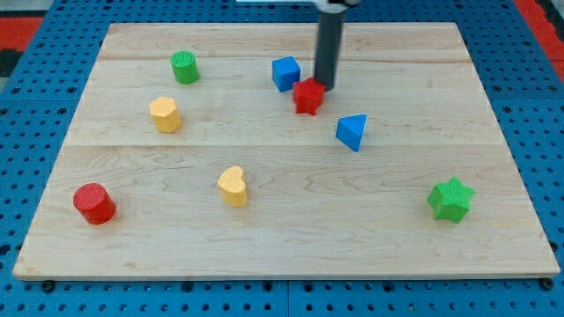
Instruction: Slide the red circle towards center
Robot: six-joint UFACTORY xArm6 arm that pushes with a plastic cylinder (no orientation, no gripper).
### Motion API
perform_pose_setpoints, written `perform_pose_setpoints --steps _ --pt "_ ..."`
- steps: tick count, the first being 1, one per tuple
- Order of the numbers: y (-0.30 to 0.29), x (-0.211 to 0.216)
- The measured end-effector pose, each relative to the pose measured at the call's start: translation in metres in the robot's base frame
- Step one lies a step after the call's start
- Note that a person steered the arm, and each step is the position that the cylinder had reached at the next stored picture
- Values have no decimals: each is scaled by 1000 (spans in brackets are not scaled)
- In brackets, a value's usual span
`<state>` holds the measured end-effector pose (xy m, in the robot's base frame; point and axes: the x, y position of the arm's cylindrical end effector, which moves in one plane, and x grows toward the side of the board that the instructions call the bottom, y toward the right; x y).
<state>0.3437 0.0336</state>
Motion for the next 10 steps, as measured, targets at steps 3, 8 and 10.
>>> perform_pose_setpoints --steps 3,8,10 --pt "-85 57" --pt "-273 137" --pt "-302 217"
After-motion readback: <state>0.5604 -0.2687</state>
